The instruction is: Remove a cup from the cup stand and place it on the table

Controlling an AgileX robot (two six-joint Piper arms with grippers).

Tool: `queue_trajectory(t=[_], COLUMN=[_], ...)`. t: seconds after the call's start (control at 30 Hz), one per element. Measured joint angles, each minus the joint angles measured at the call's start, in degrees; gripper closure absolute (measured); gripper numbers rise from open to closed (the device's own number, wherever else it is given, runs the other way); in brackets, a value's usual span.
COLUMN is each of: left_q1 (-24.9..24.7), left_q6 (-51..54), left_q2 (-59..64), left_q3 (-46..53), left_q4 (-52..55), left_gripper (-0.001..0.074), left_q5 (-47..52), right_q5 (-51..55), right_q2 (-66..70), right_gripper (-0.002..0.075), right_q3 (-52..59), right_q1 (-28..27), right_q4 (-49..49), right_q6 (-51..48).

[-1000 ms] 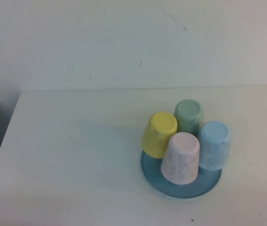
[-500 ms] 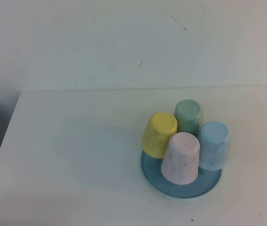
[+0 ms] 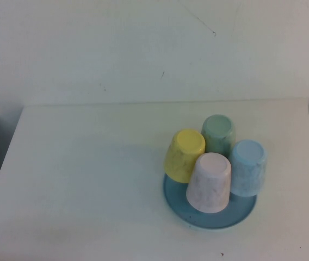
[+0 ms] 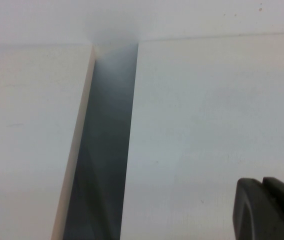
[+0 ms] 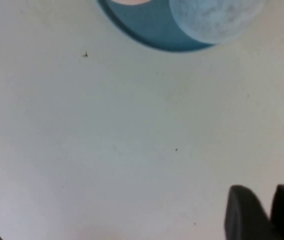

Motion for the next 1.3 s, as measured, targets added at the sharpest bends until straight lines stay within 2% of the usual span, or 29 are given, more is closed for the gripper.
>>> queue_trajectory(t=[0.2, 0.27, 0.33, 0.63, 1.3], left_q1=[0.00, 0.00, 0.00, 0.00, 0.00], left_q6=[0.00, 0.00, 0.00, 0.12, 0.12], left_q2=[0.00, 0.00, 0.00, 0.00, 0.00], left_q3=[0.00, 0.00, 0.00, 0.00, 0.00], left_q4=[0.00, 0.00, 0.00, 0.00, 0.00], left_gripper=[0.0738, 0.0738, 0.0738, 0.0738, 0.0738], left_q5=[0.00, 0.00, 0.00, 0.00, 0.00], right_q5=[0.00, 0.00, 0.00, 0.00, -0.30], right_q2=[9.49, 12.03, 14.62, 25.06, 33.04], right_gripper=[0.0241, 0.0170, 0.0140, 0.0117, 0.0128], right_q3=[-7.53, -10.09, -12.63, -21.95, -23.07], right_q1=[4.27, 5.21, 6.11, 9.28, 10.05], right_q4=[-1.99, -2.24, -2.31, -2.60, -2.60], right_q6=[-0.36, -0.36, -0.26, 0.65, 0.67])
